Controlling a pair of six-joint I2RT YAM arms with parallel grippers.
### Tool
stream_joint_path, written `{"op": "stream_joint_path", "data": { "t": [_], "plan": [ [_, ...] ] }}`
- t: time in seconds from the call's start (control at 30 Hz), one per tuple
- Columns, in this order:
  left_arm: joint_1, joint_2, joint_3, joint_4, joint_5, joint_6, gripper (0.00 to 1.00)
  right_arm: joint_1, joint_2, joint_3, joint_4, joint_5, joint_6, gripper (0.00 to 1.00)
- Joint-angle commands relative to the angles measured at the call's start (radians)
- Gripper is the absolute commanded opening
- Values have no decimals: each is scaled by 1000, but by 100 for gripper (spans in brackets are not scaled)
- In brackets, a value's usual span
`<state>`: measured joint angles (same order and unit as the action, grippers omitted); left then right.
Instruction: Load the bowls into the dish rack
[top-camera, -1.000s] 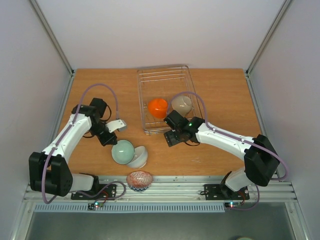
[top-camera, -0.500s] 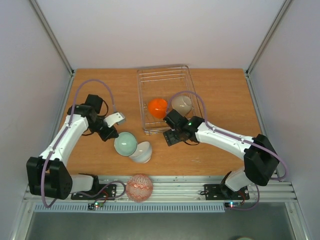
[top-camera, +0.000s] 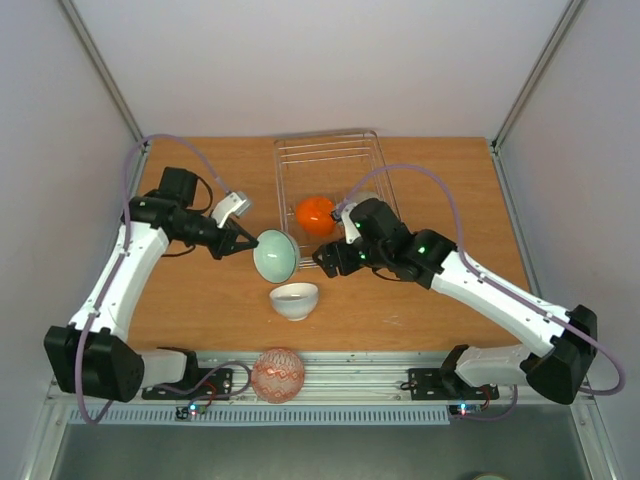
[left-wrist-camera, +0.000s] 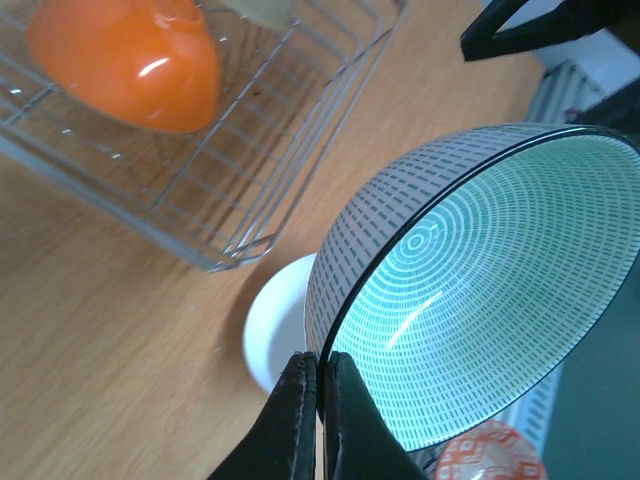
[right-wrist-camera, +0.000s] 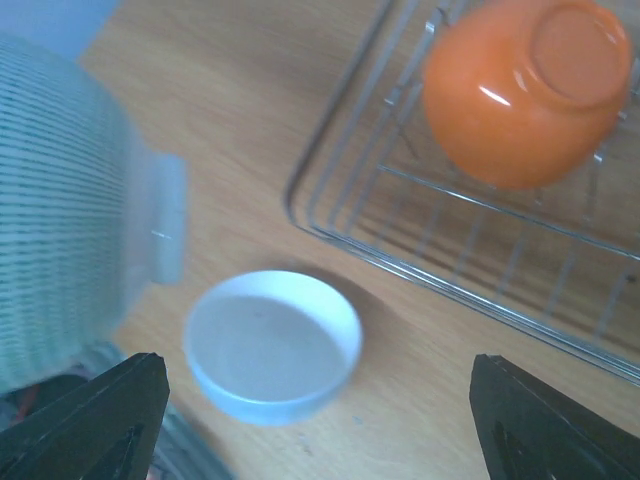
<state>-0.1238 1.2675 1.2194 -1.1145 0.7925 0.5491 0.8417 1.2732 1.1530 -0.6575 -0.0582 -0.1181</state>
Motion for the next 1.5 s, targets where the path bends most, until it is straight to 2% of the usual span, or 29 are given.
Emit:
{"op": "stream_joint_path", "data": {
  "t": [0.0,0.17,0.37,0.53,0.93,1.03,1.13,1.47],
  "plan": [
    [6,48,27,35,236,-33,0,7,-59,3,109,-190,-3,86],
    [5,112,36,-11,309,40,0,5,-112,-58,220,-323,17,91],
    [6,157,61,-66,385,111,0,2,-91,-103,334,-466,83,96],
    [6,143,55,-71,406,125,0,3,-56,-131,374,-473,107,98],
    [6,126,31,-96,427,170,0,3,-42,-191,482,-466,117,99],
    [6,128,20,-93,423,174,0,4,-39,-204,525,-463,162,99],
    [6,126,13,-88,418,170,0,3,-22,-196,534,-459,169,93],
    [6,135,-16,-81,418,169,1,3,13,-169,547,-478,173,62]
  ]
}}
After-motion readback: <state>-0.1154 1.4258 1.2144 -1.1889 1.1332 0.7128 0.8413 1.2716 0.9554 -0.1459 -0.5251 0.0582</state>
